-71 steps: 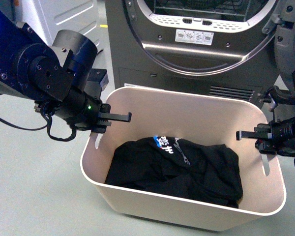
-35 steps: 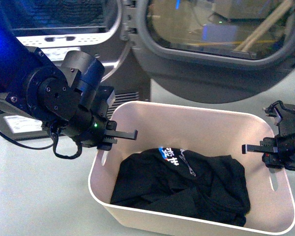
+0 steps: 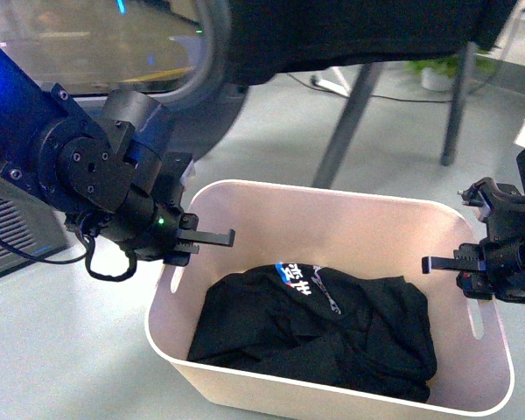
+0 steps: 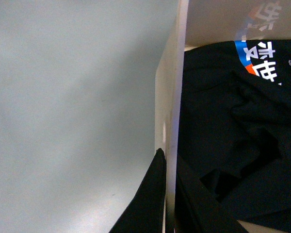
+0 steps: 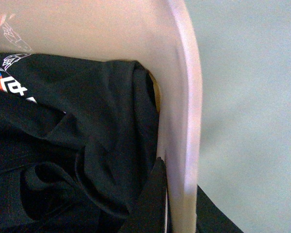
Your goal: Move hamper under clothes hanger
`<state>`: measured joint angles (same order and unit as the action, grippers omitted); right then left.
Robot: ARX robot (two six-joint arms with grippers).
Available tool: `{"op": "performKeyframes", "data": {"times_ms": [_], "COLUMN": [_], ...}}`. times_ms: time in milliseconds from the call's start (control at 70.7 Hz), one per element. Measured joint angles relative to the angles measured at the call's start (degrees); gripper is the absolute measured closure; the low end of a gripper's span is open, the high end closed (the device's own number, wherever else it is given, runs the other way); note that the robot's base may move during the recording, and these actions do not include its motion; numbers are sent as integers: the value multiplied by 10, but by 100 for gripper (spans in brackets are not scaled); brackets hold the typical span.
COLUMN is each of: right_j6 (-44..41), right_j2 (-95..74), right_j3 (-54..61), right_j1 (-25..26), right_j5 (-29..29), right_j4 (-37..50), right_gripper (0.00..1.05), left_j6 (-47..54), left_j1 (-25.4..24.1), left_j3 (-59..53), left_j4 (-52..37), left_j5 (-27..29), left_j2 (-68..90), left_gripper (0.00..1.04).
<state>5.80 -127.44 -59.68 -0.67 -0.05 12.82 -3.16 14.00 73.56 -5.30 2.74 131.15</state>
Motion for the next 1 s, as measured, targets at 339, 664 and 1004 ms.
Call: {"op": "performKeyframes", "data": {"times_ms": [339, 664, 1004], "right_j6": [0, 0, 0], "right_j2": [1, 1, 1], "right_j3": [1, 1, 2], "right_j1": [1, 0, 6], "right_j5": [0, 0, 2], "right_j4": [0, 0, 0], "right_gripper": [102, 102, 102], "left_j6": [0, 0, 0], "left_j1": [1, 1, 6], "left_j3": [0, 0, 0], "left_j4": [0, 0, 0], "left_j5": [0, -1, -4], "left_j2": [0, 0, 0], "left_gripper": [101, 101, 101]}}
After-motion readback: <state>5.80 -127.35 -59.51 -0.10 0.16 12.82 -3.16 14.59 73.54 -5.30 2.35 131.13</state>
